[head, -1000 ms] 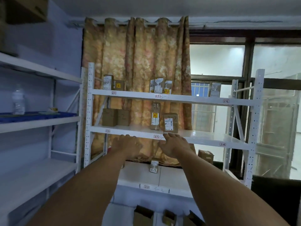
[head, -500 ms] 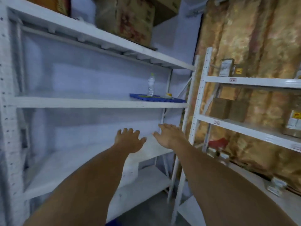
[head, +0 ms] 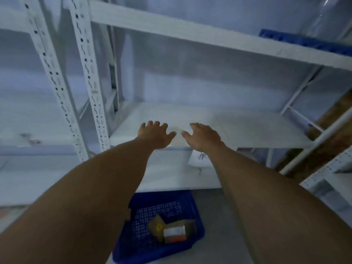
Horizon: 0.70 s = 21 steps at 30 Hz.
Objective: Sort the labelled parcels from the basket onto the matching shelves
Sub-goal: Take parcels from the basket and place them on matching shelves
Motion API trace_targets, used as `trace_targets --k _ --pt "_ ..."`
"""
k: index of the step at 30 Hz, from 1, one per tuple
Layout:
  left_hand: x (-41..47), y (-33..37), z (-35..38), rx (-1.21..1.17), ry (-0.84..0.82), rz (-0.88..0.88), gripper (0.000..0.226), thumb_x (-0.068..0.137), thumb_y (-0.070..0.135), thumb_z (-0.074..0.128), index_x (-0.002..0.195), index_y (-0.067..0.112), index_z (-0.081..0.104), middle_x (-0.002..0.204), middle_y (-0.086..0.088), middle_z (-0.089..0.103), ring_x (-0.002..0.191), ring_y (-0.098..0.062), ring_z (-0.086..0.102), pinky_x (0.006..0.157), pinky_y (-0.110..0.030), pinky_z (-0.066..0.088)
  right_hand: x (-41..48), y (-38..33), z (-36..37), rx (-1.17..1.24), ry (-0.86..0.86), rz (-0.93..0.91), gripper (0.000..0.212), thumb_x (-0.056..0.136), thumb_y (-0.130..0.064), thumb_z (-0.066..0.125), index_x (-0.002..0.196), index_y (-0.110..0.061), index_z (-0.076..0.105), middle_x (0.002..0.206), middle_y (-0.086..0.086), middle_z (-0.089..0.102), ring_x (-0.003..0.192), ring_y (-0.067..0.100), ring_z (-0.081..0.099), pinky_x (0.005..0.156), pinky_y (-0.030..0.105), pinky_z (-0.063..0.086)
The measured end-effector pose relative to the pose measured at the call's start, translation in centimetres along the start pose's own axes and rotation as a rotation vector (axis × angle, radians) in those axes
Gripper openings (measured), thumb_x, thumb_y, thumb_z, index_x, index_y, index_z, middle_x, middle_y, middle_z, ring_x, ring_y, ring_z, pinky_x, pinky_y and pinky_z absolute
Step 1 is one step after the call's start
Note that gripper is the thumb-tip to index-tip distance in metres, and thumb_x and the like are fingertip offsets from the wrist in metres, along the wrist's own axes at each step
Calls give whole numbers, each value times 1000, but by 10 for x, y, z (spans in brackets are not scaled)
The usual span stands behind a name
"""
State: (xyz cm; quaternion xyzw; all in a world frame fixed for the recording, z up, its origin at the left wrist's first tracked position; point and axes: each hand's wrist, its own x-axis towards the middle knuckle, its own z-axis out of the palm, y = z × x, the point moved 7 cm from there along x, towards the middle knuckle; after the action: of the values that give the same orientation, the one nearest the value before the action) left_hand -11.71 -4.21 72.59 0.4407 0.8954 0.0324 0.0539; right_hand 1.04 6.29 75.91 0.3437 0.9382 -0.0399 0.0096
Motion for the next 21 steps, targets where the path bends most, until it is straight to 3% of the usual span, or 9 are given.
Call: trace_targets --k 6,9,13,15,18,21 --pt "14 -54 176 -52 -297 -149 74 99 70 22 156 23 34 161 -12 35 146 -36 32 117 -52 26 36 27 178 61 -308 -6 70 106 -60 28 162 -18 26 166 7 32 147 33 36 114 45 36" --pt "16 -66 253 -106 -407 -233 73 100 69 23 155 22 33 160 -11 34 145 -35 32 115 -51 29 50 47 260 76 -432 -1 69 106 -61 29 160 -17 30 163 10 35 144 34 40 110 45 37" --pt "21 -63 372 -215 -588 -361 97 85 87 4 156 27 33 161 -13 33 144 -39 34 113 -54 35 74 78 371 140 -640 21 76 104 -65 31 161 -14 27 164 12 34 145 35 38 114 47 39" --pt "22 -57 430 -292 -668 -454 76 97 71 24 151 19 37 154 -20 40 137 -42 43 111 -54 39 85 94 426 165 -745 46 79 104 -66 32 163 -14 20 169 11 25 150 35 32 117 49 36" --pt "32 -30 525 -386 -739 -464 41 109 19 36 148 7 37 141 -25 49 122 -40 57 100 -45 49 100 125 518 168 -836 91 78 104 -64 34 163 -15 22 168 10 28 148 34 36 115 47 39" --pt "30 -16 640 -527 -836 -554 41 108 11 34 149 6 38 143 -24 48 124 -39 55 98 -44 48 102 159 606 152 -923 164 74 103 -62 36 158 -13 32 159 11 42 137 32 49 108 44 45"
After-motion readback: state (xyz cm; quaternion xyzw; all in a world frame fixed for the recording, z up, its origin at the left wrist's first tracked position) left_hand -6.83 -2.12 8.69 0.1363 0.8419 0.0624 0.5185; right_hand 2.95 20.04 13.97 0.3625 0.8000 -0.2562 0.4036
